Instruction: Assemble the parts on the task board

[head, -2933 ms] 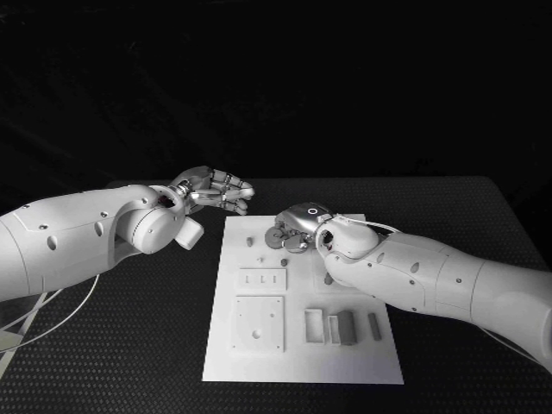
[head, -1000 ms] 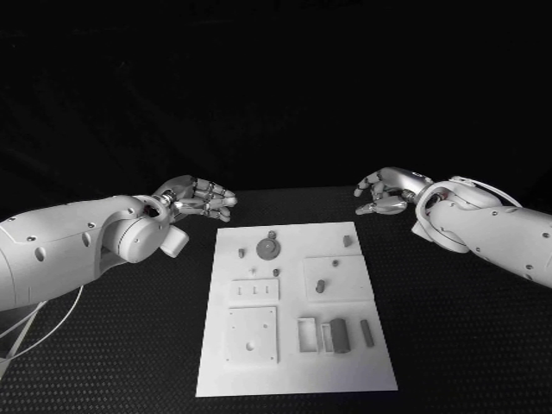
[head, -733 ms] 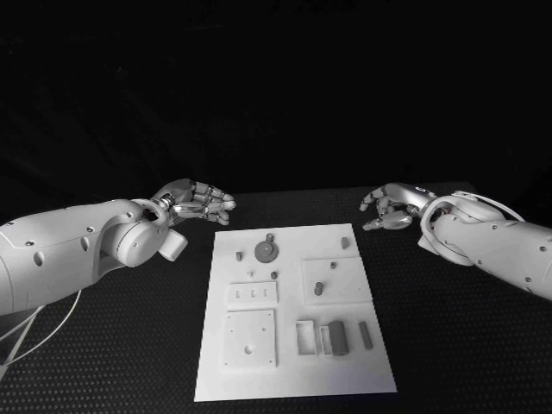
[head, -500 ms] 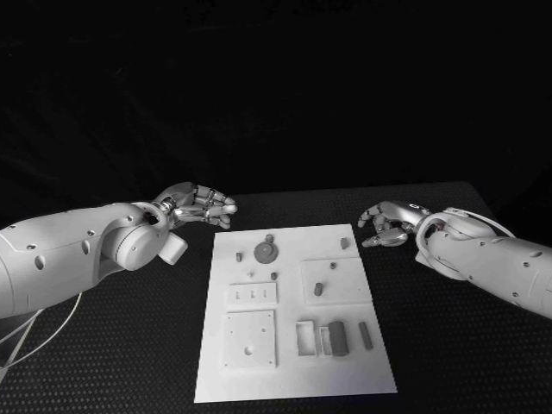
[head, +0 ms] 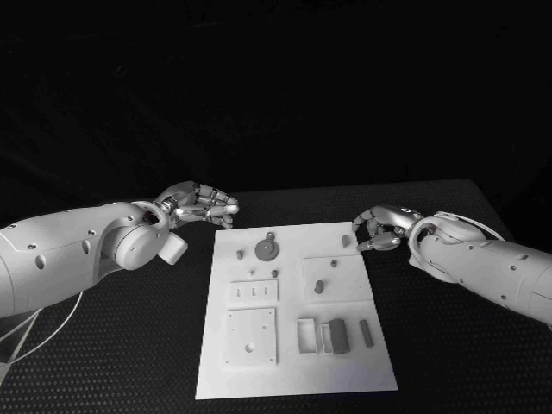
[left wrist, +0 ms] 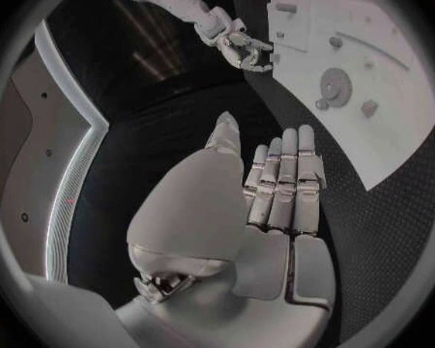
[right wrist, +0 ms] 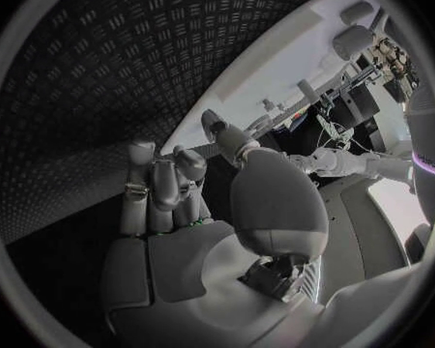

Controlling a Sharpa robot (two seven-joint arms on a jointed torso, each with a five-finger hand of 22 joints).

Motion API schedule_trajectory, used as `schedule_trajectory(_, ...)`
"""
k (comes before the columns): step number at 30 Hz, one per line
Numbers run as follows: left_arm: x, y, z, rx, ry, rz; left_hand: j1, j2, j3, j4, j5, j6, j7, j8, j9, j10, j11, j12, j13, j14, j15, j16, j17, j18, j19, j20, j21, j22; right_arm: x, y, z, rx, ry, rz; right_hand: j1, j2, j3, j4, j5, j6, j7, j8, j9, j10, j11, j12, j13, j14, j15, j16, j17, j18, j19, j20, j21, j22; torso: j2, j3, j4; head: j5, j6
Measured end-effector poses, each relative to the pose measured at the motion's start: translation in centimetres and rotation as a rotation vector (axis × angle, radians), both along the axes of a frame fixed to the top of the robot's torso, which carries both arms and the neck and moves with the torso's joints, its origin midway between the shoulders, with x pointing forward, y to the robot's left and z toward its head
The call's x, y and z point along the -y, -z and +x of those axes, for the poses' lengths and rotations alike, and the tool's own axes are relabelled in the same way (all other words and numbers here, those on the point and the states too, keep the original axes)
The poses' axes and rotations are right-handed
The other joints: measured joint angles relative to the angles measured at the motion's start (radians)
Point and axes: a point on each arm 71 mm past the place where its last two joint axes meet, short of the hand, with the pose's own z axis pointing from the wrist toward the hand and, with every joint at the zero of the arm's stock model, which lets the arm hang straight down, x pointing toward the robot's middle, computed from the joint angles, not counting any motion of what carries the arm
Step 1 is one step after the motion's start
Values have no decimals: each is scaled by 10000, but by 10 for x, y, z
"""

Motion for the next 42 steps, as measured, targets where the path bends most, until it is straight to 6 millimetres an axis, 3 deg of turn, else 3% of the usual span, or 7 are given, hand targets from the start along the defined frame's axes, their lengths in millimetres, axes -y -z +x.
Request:
schedule_trajectory(2,0,0,0,-4,21,-2,0,0,0,0,0,0,0,0,0,0,0,0,0,0,0,0,9,66,0,0,0,0,-2,0,0,0,-32,13,45,45,0,0,0,0,0,0,0,-16,16,0,12,16,15,0,19,0,0,0,0,0,0,0,0,4,-9)
schedule_trajectory(16,3,0,-1,-22,139,-25,-40,40,-26,27,0,-1,0,0,-9,-1,0,0,-1,0,0,1,11,66,0,0,0,-2,-13,1,3,-8,-150,68,50,477,-82,-28,0,154,-8,116,86,-16,16,0,41,16,16,43,69,15,-32,33,0,0,-10,-16,10,75,-105)
schedule_trajectory(29,4,0,-1,-41,178,-30,-39,40,-77,23,0,-1,0,0,-17,-1,-1,0,-1,0,0,-57,21,55,0,0,0,7,-22,6,1,-194,-319,86,-2,529,-137,-29,0,241,11,173,103,-15,15,0,41,17,16,43,108,67,-33,36,0,0,-14,-19,1,168,-195)
schedule_trajectory(42,2,0,-2,-51,155,-18,-39,40,-77,23,0,-37,-35,-51,-17,-1,-1,0,-1,0,0,-57,26,30,0,0,0,6,-22,9,-2,-317,-371,88,-1,528,-181,-39,0,381,17,237,151,-14,15,0,50,17,17,80,114,77,-33,37,1,0,-27,-13,-19,156,-248)
